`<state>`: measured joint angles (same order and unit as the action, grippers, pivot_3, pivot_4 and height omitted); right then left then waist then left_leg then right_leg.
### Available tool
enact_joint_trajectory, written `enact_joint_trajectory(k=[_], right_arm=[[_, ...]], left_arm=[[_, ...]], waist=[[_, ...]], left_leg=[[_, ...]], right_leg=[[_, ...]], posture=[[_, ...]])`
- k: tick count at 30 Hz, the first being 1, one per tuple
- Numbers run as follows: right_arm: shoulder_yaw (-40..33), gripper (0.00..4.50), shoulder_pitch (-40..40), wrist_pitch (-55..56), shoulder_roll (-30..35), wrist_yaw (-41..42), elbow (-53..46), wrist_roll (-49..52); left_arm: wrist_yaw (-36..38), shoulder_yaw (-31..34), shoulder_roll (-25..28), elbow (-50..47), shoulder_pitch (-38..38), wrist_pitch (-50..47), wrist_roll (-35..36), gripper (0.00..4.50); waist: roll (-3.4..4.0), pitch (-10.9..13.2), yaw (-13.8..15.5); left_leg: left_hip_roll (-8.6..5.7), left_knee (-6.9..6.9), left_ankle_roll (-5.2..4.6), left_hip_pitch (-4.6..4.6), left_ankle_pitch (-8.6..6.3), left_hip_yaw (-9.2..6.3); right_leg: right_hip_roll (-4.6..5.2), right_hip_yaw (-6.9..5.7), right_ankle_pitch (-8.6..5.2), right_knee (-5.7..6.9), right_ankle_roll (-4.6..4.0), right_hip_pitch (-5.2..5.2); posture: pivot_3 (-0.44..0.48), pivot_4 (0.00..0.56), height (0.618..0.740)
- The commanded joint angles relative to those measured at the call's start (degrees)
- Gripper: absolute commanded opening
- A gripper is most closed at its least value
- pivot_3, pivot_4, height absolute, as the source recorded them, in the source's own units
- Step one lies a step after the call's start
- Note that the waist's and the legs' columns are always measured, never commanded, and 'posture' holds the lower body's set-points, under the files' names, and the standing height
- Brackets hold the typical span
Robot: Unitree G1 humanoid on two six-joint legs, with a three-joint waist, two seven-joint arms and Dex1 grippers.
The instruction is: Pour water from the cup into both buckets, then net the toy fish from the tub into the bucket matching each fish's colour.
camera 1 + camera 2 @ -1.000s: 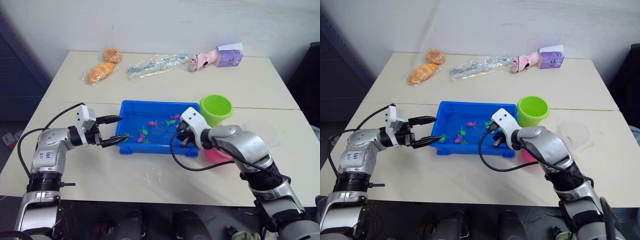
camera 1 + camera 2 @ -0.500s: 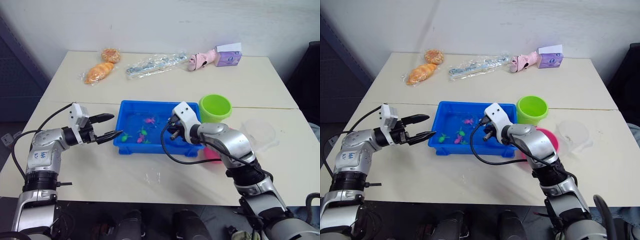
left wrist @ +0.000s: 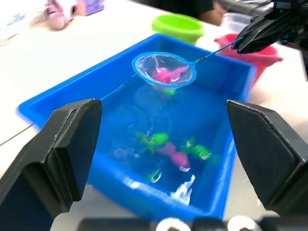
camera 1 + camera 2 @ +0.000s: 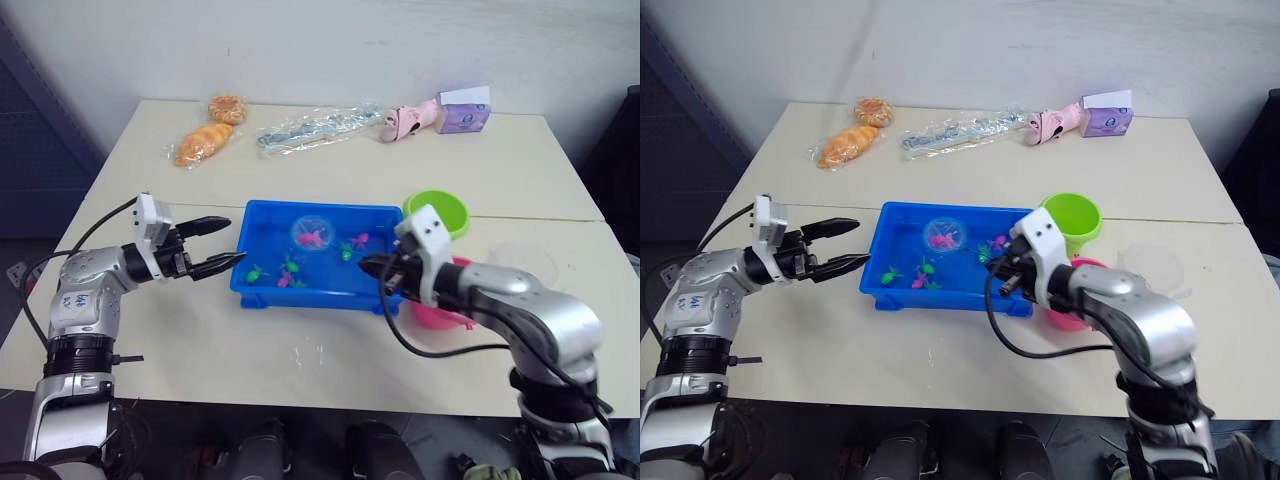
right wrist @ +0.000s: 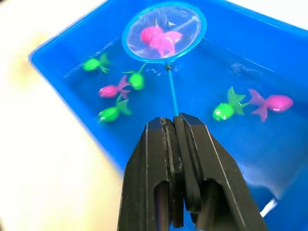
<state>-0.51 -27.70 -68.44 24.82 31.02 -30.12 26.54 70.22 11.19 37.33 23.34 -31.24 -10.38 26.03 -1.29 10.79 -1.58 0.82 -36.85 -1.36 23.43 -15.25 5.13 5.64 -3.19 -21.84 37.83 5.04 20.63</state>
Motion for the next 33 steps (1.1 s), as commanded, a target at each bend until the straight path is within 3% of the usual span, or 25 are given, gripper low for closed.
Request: enact_joint_trajectory(k=[1, 6, 10, 15, 18, 22, 26, 33], right_arm=[[-11.3, 0.0, 8.0, -2.0, 2.8, 2.1, -14.5, 7.4], [-21.9, 0.0, 13.9, -3.8, 4.4, 2.4, -22.3, 12.9], [-38.0, 0.0, 22.7, -6.1, 5.7, 1.7, -29.4, 19.9], [-52.8, 0.0, 37.7, 1.6, 9.3, -1.9, -29.9, 29.6], [-58.9, 0.0, 49.3, 8.5, 10.4, -1.4, -29.9, 29.4], [-57.0, 0.0, 62.5, 23.3, 9.2, 2.2, -29.9, 14.4], [-52.3, 0.0, 66.2, 33.6, 6.2, 2.5, -27.9, 5.1], [-41.7, 0.0, 70.1, 60.7, 5.0, 2.3, -19.8, -20.7]], left_arm=[[1.8, -3.2, -3.6, -5.9, -2.7, -2.3, 2.6, 4.43], [3.0, -5.9, -6.6, -7.6, -4.9, -3.5, 3.0, 4.43], [4.6, -8.7, -10.2, -7.0, -7.8, -3.6, 2.9, 4.43], [6.6, -10.5, -13.0, -6.0, -9.8, -2.5, 2.4, 4.43], [7.5, -11.4, -14.1, -5.6, -10.4, -2.4, 2.2, 4.43], [8.1, -12.4, -15.4, -4.1, -11.2, -1.5, 1.4, 4.43], [8.4, -12.9, -16.0, -3.7, -11.3, -0.8, 1.0, 4.43], [7.1, -14.1, -18.4, -5.6, -9.9, -0.8, 0.5, 4.43]], waist=[[0.0, 0.0, 0.0], [-0.01, 0.0, 0.1], [-0.01, 0.0, 0.7], [-0.01, 0.0, 1.5], [-0.01, 0.0, 1.6], [-0.01, 0.0, 1.4], [-0.01, 0.0, 1.2], [-0.01, 0.0, 1.5]], left_leg=[[0.0, 0.01, 0.0, 0.0, 0.0, 0.0], [-0.01, -0.03, -0.02, -0.01, -0.01, 0.02], [0.0, 0.03, 0.01, -0.09, 0.0, 0.02], [-0.02, 0.04, -0.03, -0.12, -0.02, 0.03], [-0.02, 0.04, -0.03, -0.14, -0.01, 0.03], [-0.01, 0.04, -0.03, -0.17, -0.01, 0.09], [0.03, 0.04, 0.03, -0.21, 0.02, 0.13], [0.0, 0.03, 0.1, -0.22, 0.06, 0.12]], right_leg=[[0.0, 0.0, 0.0, 0.0, 0.0, -0.02], [-0.03, 0.02, 0.0, -0.09, 0.01, -0.05], [-0.08, 0.06, 0.0, -0.15, 0.01, -0.08], [-0.1, 0.06, 0.01, -0.33, 0.03, -0.25], [-0.12, 0.07, 0.01, -0.35, 0.04, -0.27], [-0.17, 0.11, 0.01, -0.39, 0.08, -0.29], [-0.21, 0.17, 0.0, -0.38, 0.11, -0.27], [-0.2, 0.18, 0.0, -0.35, 0.12, -0.26]], posture=[[0.0, 0.15, 0.74], [0.0, 0.15, 0.74], [0.0, 0.15, 0.74], [0.0, 0.15, 0.74], [0.0, 0.15, 0.74], [0.0, 0.15, 0.74], [0.0, 0.15, 0.74], [0.0, 0.15, 0.74]])
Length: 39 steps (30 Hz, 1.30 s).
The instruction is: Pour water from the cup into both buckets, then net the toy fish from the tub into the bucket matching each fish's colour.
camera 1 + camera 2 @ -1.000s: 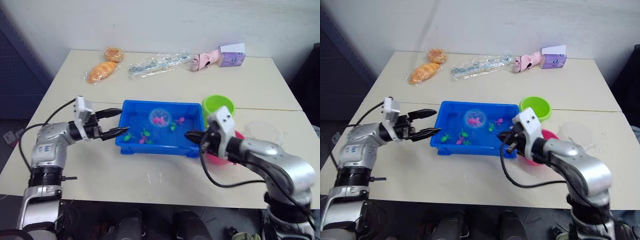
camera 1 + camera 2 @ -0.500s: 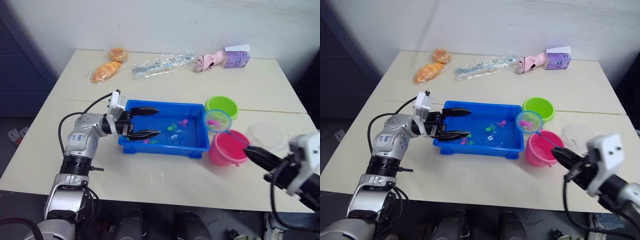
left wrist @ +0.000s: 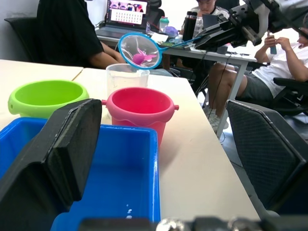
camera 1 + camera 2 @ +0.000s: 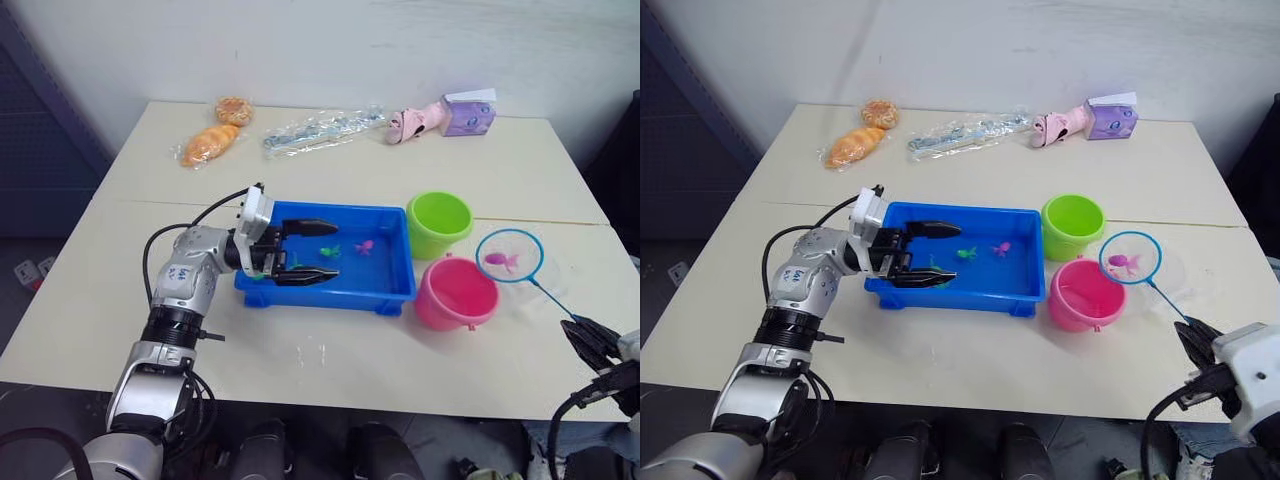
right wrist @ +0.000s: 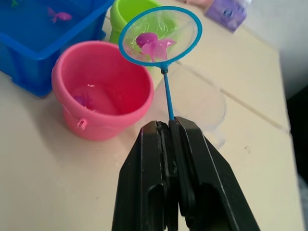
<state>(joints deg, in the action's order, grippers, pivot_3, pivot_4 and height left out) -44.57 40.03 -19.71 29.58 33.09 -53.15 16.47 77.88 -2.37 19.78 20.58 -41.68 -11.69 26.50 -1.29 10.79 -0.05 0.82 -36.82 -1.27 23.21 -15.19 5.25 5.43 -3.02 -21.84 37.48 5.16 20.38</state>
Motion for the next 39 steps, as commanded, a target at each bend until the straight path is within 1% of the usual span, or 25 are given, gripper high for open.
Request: enact_joint_trajectory(k=[1, 7, 10, 12, 15, 18, 19, 21, 22, 24, 26, 27, 28, 29, 30, 32, 35, 36, 37, 39], right_arm=[[3.3, 0.0, 2.9, 15.4, 0.2, 0.2, 4.7, -13.3], [5.3, 0.0, 2.5, 36.9, 0.6, -6.0, 16.8, -29.5], [3.6, 0.0, 1.6, 49.1, 3.7, -13.5, 23.4, -42.5], [2.7, 0.0, 1.1, 53.7, 4.6, -18.2, 26.3, -48.2], [1.8, 0.0, 0.0, 58.1, 4.8, -23.8, 28.3, -52.8], [1.4, 0.0, -0.5, 60.8, 5.2, -26.9, 30.1, -55.4], [1.5, 0.0, -0.5, 61.0, 5.3, -27.1, 30.6, -55.4], [0.8, 0.0, -0.6, 60.9, 5.7, -26.8, 31.3, -52.3], [0.9, 0.0, -0.5, 60.1, 5.7, -25.7, 31.2, -49.0], [2.0, 0.0, -0.5, 57.8, 5.5, -23.1, 29.9, -40.6], [6.4, 0.0, 0.0, 51.3, 6.5, -17.1, 25.3, -25.1], [10.5, 0.0, -0.2, 42.9, 7.6, -14.3, 19.9, -13.4], [13.2, 0.0, -0.5, 36.5, 8.4, -12.4, 15.9, -5.0], [14.3, 0.0, -0.8, 31.8, 8.9, -11.2, 13.2, -0.1], [15.6, 0.0, -2.9, 23.5, 10.7, -12.3, 9.6, 3.9], [16.0, 0.0, -5.8, 13.1, 12.9, -14.1, 5.4, 7.6], [24.0, 0.0, -20.3, -5.7, 20.2, -17.3, 3.1, 12.6], [26.5, 0.0, -24.7, -10.5, 22.2, -17.7, 3.1, 12.9], [27.8, 0.0, -27.5, -13.8, 23.2, -18.0, 3.1, 13.0], [33.0, 0.0, -33.8, -18.8, 27.3, -16.6, 4.4, 9.9]], left_arm=[[-0.8, -0.6, -1.0, -3.2, 0.7, 0.3, 0.1, 4.43], [-1.6, -0.8, -1.6, -3.3, 1.0, 0.4, 0.1, 4.43], [-1.7, -0.8, -1.8, -2.4, 0.9, 0.9, -0.1, 4.43], [-1.7, -0.7, -1.8, -1.8, 0.8, 1.3, -0.3, 4.43], [-1.6, -0.7, -1.7, -1.2, 0.9, 1.7, -0.5, 4.43], [-1.5, -0.6, -1.6, -1.0, 1.1, 1.8, -0.6, 4.43], [-1.5, -0.6, -1.6, -0.9, 1.1, 1.8, -0.6, 4.43], [-1.6, -0.4, -1.4, -0.8, 1.2, 2.0, -0.7, 4.43], [-1.8, -0.1, -1.1, -0.5, 1.2, 2.1, -0.7, 4.43], [-1.8, 0.5, -0.3, 0.0, 1.2, 2.3, -0.8, 4.43], [-1.7, 1.7, 1.6, 1.5, 1.1, 3.0, -1.1, 4.43], [-1.5, 2.6, 3.6, 3.4, 0.8, 4.3, -1.9, 4.43], [-1.4, 3.2, 5.0, 4.9, 0.6, 5.4, -2.4, 4.43], [-1.3, 3.5, 5.8, 5.9, 0.4, 6.2, -2.6, 4.43], [-0.9, 4.0, 7.2, 7.4, 0.0, 6.7, -2.8, 4.43], [-0.2, 4.6, 8.7, 9.2, -0.6, 7.1, -2.9, 4.43], [-0.3, 5.6, 11.5, 12.1, -1.2, 8.3, -3.9, 4.43], [-0.6, 5.9, 12.0, 12.6, -1.3, 8.5, -4.1, 4.43], [-0.7, 6.0, 12.0, 12.8, -1.4, 8.6, -4.2, 4.43], [-0.9, 6.2, 12.2, 12.6, -1.1, 8.5, -4.1, 4.43]], waist=[[0.0, 0.0, 0.1], [0.0, 0.0, 0.0], [0.0, 0.0, -0.1], [0.0, 0.0, -0.1], [0.01, 0.0, 0.0], [0.01, 0.0, 0.0], [0.01, 0.0, 0.0], [0.01, 0.0, 0.0], [0.01, 0.0, 0.0], [0.01, 0.0, -0.1], [0.01, 0.0, -0.2], [0.01, 0.0, -0.5], [0.02, 0.0, -1.0], [0.02, 0.0, -1.4], [0.02, 0.0, -1.4], [0.02, 0.0, -1.5], [-0.04, 0.0, -1.4], [-0.03, 0.0, -1.4], [-0.04, 0.0, -1.3], [-0.03, 0.0, -0.9]], left_leg=[[0.0, 0.0, 0.0, 0.0, 0.0, 0.01], [0.0, -0.08, 0.05, -0.01, 0.03, 0.01], [0.0, -0.07, 0.06, -0.03, 0.04, 0.04], [0.01, -0.07, 0.11, -0.04, 0.06, 0.05], [0.02, -0.06, 0.18, -0.04, 0.11, 0.02], [0.02, -0.07, 0.19, -0.04, 0.12, 0.03], [0.02, -0.07, 0.2, -0.05, 0.12, 0.03], [0.02, -0.07, 0.2, -0.05, 0.12, 0.03], [0.02, -0.07, 0.2, -0.05, 0.12, 0.03], [0.03, -0.07, 0.19, -0.05, 0.12, 0.03], [0.05, -0.07, 0.19, -0.06, 0.13, 0.03], [0.07, -0.08, 0.19, -0.08, 0.13, 0.03], [0.11, -0.08, 0.18, -0.12, 0.12, 0.03], [0.17, -0.07, 0.19, -0.17, 0.13, 0.02], [0.2, -0.07, 0.19, -0.18, 0.13, -0.03], [0.2, -0.16, 0.14, -0.18, 0.11, -0.11], [0.14, -0.29, -0.01, -0.12, 0.03, -0.11], [0.11, -0.29, -0.04, -0.09, 0.02, -0.11], [0.1, -0.3, -0.05, -0.1, 0.01, -0.11], [0.08, -0.23, -0.05, 0.0, 0.01, -0.16]], right_leg=[[0.0, 0.0, 0.0, 0.0, 0.0, 0.0], [-0.01, 0.0, 0.0, 0.02, 0.0, -0.01], [-0.02, 0.02, 0.0, 0.03, 0.01, -0.01], [-0.03, 0.03, -0.01, 0.03, 0.01, -0.01], [-0.04, 0.02, -0.01, 0.04, 0.0, 0.0], [-0.04, 0.02, -0.01, 0.04, 0.0, -0.01], [-0.05, 0.02, -0.01, 0.04, 0.0, -0.01], [-0.05, 0.02, -0.01, 0.04, 0.0, -0.02], [-0.05, 0.03, -0.01, 0.04, 0.0, -0.02], [-0.05, 0.03, -0.01, 0.04, 0.0, -0.02], [-0.06, 0.03, -0.01, 0.05, 0.0, -0.03], [-0.06, 0.03, -0.01, 0.06, 0.0, -0.04], [-0.08, 0.07, -0.01, 0.08, 0.0, -0.06], [-0.11, 0.07, -0.01, 0.11, -0.01, -0.09], [-0.11, 0.04, -0.01, 0.18, -0.02, -0.1], [-0.08, -0.01, -0.02, 0.25, -0.04, -0.13], [0.02, -0.01, -0.01, 0.24, -0.04, -0.13], [0.05, -0.01, 0.0, 0.22, -0.04, -0.12], [0.08, -0.01, 0.0, 0.23, -0.04, -0.09], [0.09, -0.06, 0.0, 0.23, -0.05, 0.0]], posture=[[0.0, 0.15, 0.74], [0.0, 0.15, 0.74], [0.0, 0.15, 0.74], [0.0, 0.15, 0.74], [0.0, 0.15, 0.74], [0.0, 0.15, 0.74], [0.0, 0.15, 0.74], [0.0, 0.15, 0.74], [0.0, 0.15, 0.74], [0.0, 0.15, 0.74], [0.0, 0.15, 0.74], [0.0, 0.15, 0.74], [0.0, 0.15, 0.74], [0.0, 0.15, 0.74], [0.0, 0.15, 0.74], [0.0, 0.15, 0.74], [0.0, 0.15, 0.74], [0.0, 0.15, 0.74], [0.0, 0.15, 0.74], [0.0, 0.15, 0.74]])
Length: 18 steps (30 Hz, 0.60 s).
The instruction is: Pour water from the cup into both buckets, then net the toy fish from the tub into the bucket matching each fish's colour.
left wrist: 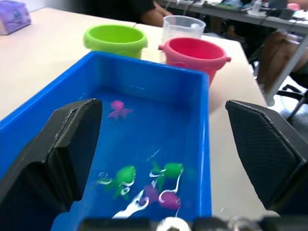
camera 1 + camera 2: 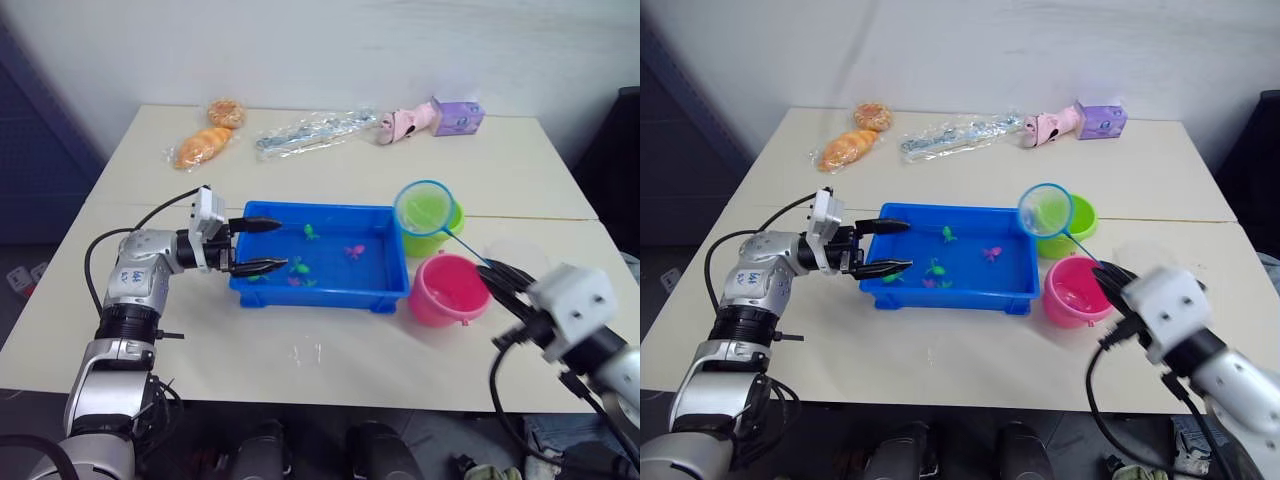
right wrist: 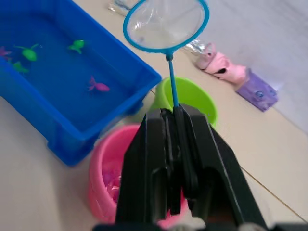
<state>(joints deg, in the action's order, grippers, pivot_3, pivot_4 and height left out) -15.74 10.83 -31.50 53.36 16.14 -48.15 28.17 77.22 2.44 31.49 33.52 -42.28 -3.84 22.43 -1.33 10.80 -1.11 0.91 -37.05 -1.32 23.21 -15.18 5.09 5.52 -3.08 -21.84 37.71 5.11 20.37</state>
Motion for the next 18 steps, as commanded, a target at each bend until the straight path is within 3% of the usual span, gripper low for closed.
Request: enact_joint_trajectory(k=[1, 5, 8, 18], right_arm=[[5.6, 0.0, -6.5, -8.8, 4.5, 0.7, -0.4, -2.6], [22.5, 0.0, -24.4, -10.6, 8.4, 4.3, 9.7, -15.3], [30.2, 0.0, -33.0, -12.0, 6.8, 5.6, 15.3, -22.4], [40.8, 0.0, -42.7, -12.7, 1.7, 13.3, 24.3, -34.1]], left_arm=[[-0.2, 1.4, 0.5, -0.4, -0.4, 0.7, 0.0, 4.43], [-1.1, 1.9, 0.2, -4.2, 2.6, -0.4, 0.8, 4.43], [-2.4, 2.3, -0.1, -7.1, 4.4, -1.4, 1.1, 4.43], [-4.2, 3.3, 1.5, -11.2, 7.6, -2.1, 0.9, 4.43]], waist=[[0.01, 0.0, 0.4], [0.01, 0.0, 0.3], [0.0, 0.0, 0.2], [0.01, 0.0, -0.4]], left_leg=[[-0.01, 0.0, 0.0, 0.07, 0.0, 0.01], [-0.05, -0.07, -0.04, 0.12, -0.03, 0.1], [-0.08, -0.07, -0.08, 0.13, -0.03, 0.13], [-0.07, -0.11, -0.05, 0.18, -0.01, 0.13]], right_leg=[[0.0, 0.0, 0.0, 0.01, 0.0, 0.08], [0.03, 0.01, 0.0, -0.01, 0.0, 0.14], [0.07, 0.04, 0.0, 0.01, 0.0, 0.16], [0.06, -0.02, 0.0, 0.09, 0.0, 0.2]], posture=[[0.0, 0.15, 0.74], [0.0, 0.15, 0.74], [0.0, 0.15, 0.74], [0.0, 0.15, 0.74]])
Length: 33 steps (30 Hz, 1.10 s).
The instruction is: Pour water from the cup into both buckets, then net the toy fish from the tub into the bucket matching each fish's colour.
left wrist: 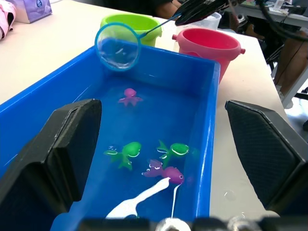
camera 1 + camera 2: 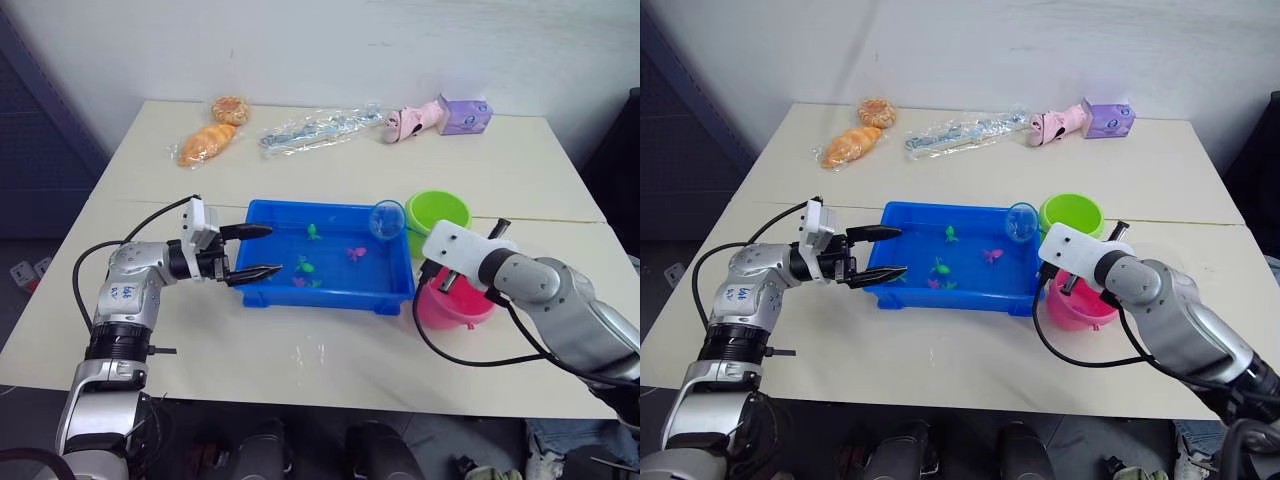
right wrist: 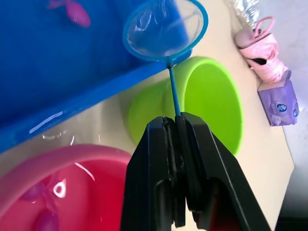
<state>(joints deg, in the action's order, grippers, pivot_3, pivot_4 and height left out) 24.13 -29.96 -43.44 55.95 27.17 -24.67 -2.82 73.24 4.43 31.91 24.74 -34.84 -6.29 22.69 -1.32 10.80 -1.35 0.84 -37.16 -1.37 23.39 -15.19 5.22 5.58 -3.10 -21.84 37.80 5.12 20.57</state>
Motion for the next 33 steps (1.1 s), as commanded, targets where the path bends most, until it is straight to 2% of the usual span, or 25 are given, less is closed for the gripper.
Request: enact_joint_trajectory(k=[1, 9, 12, 16, 20, 26, 33], right_arm=[[1.2, 0.0, -2.5, -1.2, -1.6, 3.0, 1.1, -3.6], [5.1, 0.0, -5.4, -8.3, -4.0, 11.3, -1.8, -5.7], [3.2, 0.0, -5.4, -13.4, -7.2, 12.5, -3.2, -2.9], [-4.0, 0.0, -3.4, -22.6, -16.5, 12.4, -5.4, 3.5], [-15.6, 0.0, 1.2, -27.6, -26.1, 10.2, -4.6, 9.2], [-25.3, 0.0, 3.3, -33.6, -31.9, 9.8, -8.3, 16.5], [-34.0, 0.0, 4.3, -39.6, -33.2, 9.0, -16.8, 23.2]], left_arm=[[-0.3, 1.4, 1.2, -2.4, 0.2, 0.4, 0.7, 4.43], [-0.5, 1.6, 1.8, -2.9, 0.7, 0.3, 0.8, 4.43], [-0.5, 1.6, 1.8, -3.0, 0.8, 0.2, 0.9, 4.43], [-0.5, 1.5, 1.6, -3.0, 0.8, 0.2, 0.9, 4.43], [-0.8, 1.7, 1.7, -3.1, 1.3, 0.0, 1.0, 4.43], [-1.0, 2.3, 2.3, -3.7, 2.4, 0.0, 1.0, 4.43], [-1.0, 2.0, 1.8, -3.5, 1.4, 0.0, 1.3, 4.43]], waist=[[0.0, 0.0, -0.2], [0.0, 0.0, -0.2], [0.0, 0.0, -0.2], [-0.03, 0.0, -0.5], [-0.01, 0.0, -0.2], [-0.02, 0.0, -0.2], [-0.02, 0.0, -0.2]], left_leg=[[0.0, 0.01, 0.01, 0.0, 0.01, 0.0], [0.0, 0.02, 0.01, 0.0, 0.01, -0.01], [0.0, 0.02, 0.01, 0.0, 0.01, -0.01], [0.03, 0.05, 0.03, -0.02, 0.01, -0.02], [0.03, 0.09, 0.08, -0.01, 0.04, -0.03], [-0.01, 0.08, 0.0, -0.01, -0.01, -0.04], [-0.01, 0.12, 0.01, -0.01, -0.01, -0.05]], right_leg=[[0.0, 0.0, 0.0, 0.01, 0.0, 0.01], [0.0, -0.02, 0.0, 0.02, 0.0, 0.01], [0.0, -0.01, 0.0, 0.02, 0.0, 0.01], [-0.02, -0.02, 0.0, 0.04, 0.0, 0.0], [-0.05, -0.06, 0.0, 0.12, -0.01, 0.04], [0.0, -0.05, 0.01, 0.13, -0.02, 0.0], [0.0, -0.03, 0.01, 0.08, -0.02, 0.02]], posture=[[0.0, 0.15, 0.74], [0.0, 0.15, 0.74], [0.0, 0.15, 0.74], [0.0, 0.15, 0.74], [0.0, 0.15, 0.74], [0.0, 0.15, 0.74], [0.0, 0.15, 0.74]])
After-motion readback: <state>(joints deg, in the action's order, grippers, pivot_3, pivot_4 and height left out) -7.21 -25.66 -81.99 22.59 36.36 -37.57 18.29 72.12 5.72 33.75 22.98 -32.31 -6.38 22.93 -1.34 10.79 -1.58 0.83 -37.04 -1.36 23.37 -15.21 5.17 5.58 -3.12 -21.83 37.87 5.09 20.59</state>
